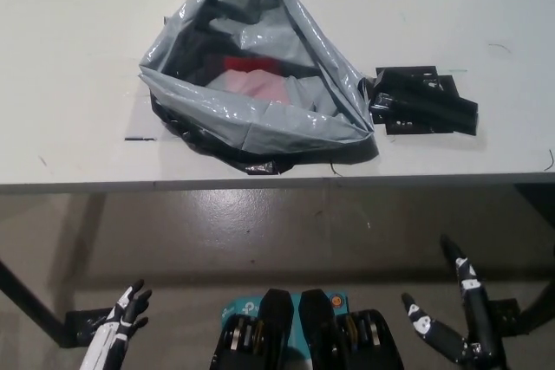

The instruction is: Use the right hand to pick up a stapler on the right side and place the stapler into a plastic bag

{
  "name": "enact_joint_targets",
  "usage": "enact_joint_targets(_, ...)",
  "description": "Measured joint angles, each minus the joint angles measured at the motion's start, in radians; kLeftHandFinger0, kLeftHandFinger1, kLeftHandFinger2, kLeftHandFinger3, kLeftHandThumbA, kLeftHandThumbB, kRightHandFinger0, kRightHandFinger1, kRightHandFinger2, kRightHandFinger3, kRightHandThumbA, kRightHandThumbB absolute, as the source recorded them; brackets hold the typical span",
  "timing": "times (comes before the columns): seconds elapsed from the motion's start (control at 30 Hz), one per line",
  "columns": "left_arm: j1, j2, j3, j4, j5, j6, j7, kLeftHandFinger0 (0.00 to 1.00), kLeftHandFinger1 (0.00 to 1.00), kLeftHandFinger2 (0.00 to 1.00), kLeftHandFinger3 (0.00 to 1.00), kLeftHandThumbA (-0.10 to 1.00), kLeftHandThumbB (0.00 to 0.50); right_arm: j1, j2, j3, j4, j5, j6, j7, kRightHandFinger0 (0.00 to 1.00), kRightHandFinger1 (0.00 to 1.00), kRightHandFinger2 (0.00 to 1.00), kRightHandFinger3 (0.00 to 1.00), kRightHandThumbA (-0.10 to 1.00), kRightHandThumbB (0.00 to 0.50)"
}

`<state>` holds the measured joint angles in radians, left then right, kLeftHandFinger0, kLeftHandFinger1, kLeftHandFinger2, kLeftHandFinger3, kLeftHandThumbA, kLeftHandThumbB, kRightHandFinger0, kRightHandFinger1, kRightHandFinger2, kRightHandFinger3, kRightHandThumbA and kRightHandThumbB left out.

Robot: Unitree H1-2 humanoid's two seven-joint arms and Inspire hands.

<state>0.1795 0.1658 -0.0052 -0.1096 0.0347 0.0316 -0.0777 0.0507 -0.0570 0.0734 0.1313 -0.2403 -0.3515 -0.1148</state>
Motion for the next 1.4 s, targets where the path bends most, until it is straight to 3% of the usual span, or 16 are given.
enact_joint_targets(0.1, 0.000, 0.000, 0.001, -0.021, 0.000, 0.000, 0.000, 1.00, 1.00, 1.00, 1.00, 1.00, 0.122, 0.001, -0.005, -0.017, -0.115, -0.022, 0.000, -0.006, 1.00, 1.00, 1.00, 1.00, 0.82, 0.281)
enact_joint_targets(0.23, 0.000, 0.000, 0.002, -0.041, -0.001, 0.000, 0.000, 1.00, 1.00, 1.00, 1.00, 1.00, 0.137, -0.020, -0.028, -0.046, -0.267, -0.026, 0.014, 0.001, 1.00, 1.00, 1.00, 1.00, 0.83, 0.290)
enact_joint_targets(0.27, 0.000, 0.000, 0.002, -0.046, -0.001, 0.000, 0.000, 1.00, 1.00, 1.00, 1.00, 1.00, 0.137, -0.033, -0.041, -0.054, -0.300, -0.025, 0.022, 0.004, 1.00, 1.00, 1.00, 1.00, 0.88, 0.277)
enact_joint_targets(0.3, 0.000, 0.000, 0.002, -0.050, -0.001, 0.000, 0.000, 1.00, 1.00, 1.00, 1.00, 1.00, 0.136, -0.045, -0.052, -0.059, -0.327, -0.024, 0.031, 0.007, 1.00, 1.00, 1.00, 1.00, 0.92, 0.301)
enact_joint_targets(0.37, -0.002, 0.000, 0.002, -0.071, -0.001, 0.000, 0.000, 1.00, 1.00, 1.00, 1.00, 0.99, 0.140, -0.112, -0.105, -0.079, -0.393, -0.021, 0.079, 0.031, 1.00, 1.00, 1.00, 1.00, 0.86, 0.297)
enact_joint_targets(0.43, -0.007, 0.000, 0.003, -0.083, -0.001, 0.000, 0.000, 1.00, 1.00, 1.00, 1.00, 0.98, 0.150, -0.177, -0.154, -0.096, -0.425, -0.019, 0.116, 0.048, 1.00, 1.00, 1.00, 1.00, 0.87, 0.323)
enact_joint_targets(0.6, -0.033, 0.000, 0.006, -0.092, -0.001, 0.000, 0.000, 1.00, 1.00, 1.00, 1.00, 0.98, 0.174, -0.384, -0.292, -0.105, -0.424, -0.006, 0.238, 0.114, 1.00, 1.00, 1.00, 1.00, 0.91, 0.335)
enact_joint_targets(0.67, -0.038, 0.000, 0.007, -0.092, -0.001, 0.000, 0.001, 1.00, 1.00, 1.00, 1.00, 0.98, 0.153, -0.426, -0.312, -0.103, -0.412, -0.004, 0.264, 0.129, 1.00, 1.00, 1.00, 1.00, 0.91, 0.372)
enact_joint_targets(0.87, -0.055, 0.000, 0.007, -0.091, 0.000, 0.000, 0.000, 1.00, 1.00, 1.00, 1.00, 0.97, 0.171, -0.660, -0.387, -0.046, -0.245, 0.008, 0.411, 0.237, 1.00, 1.00, 1.00, 1.00, 0.96, 0.351)
enact_joint_targets(0.93, -0.056, 0.000, 0.007, -0.090, 0.001, 0.000, 0.000, 1.00, 1.00, 1.00, 1.00, 0.98, 0.171, -0.734, -0.400, -0.008, -0.159, 0.007, 0.454, 0.276, 1.00, 1.00, 1.00, 1.00, 0.92, 0.360)
enact_joint_targets(0.97, -0.057, 0.000, 0.007, -0.090, 0.001, 0.000, 0.000, 1.00, 1.00, 1.00, 1.00, 0.99, 0.177, -0.766, -0.404, 0.008, -0.117, 0.007, 0.471, 0.292, 1.00, 1.00, 1.00, 1.00, 0.91, 0.403)
enact_joint_targets(1.13, -0.059, 0.004, 0.007, -0.089, 0.001, 0.000, 0.000, 1.00, 1.00, 1.00, 1.00, 0.99, 0.184, -0.922, -0.405, 0.084, 0.115, 0.006, 0.549, 0.373, 1.00, 1.00, 1.00, 1.00, 0.97, 0.417)
enact_joint_targets(1.2, -0.061, 0.006, 0.006, -0.088, 0.001, 0.000, -0.001, 1.00, 1.00, 1.00, 1.00, 0.99, 0.191, -1.001, -0.405, 0.132, 0.243, -0.003, 0.586, 0.413, 1.00, 1.00, 1.00, 1.00, 1.00, 0.396)
enact_joint_targets(1.27, -0.061, 0.009, 0.006, -0.088, 0.001, -0.001, -0.003, 1.00, 1.00, 1.00, 1.00, 0.99, 0.183, -1.045, -0.403, 0.167, 0.323, -0.014, 0.603, 0.436, 1.00, 1.00, 1.00, 1.00, 0.99, 0.379)
enact_joint_targets(1.4, -0.062, 0.020, 0.005, -0.087, 0.001, -0.001, -0.011, 1.00, 1.00, 1.00, 1.00, 0.99, 0.183, -1.138, -0.376, 0.226, 0.536, -0.024, 0.622, 0.484, 1.00, 1.00, 1.00, 1.00, 0.96, 0.403)
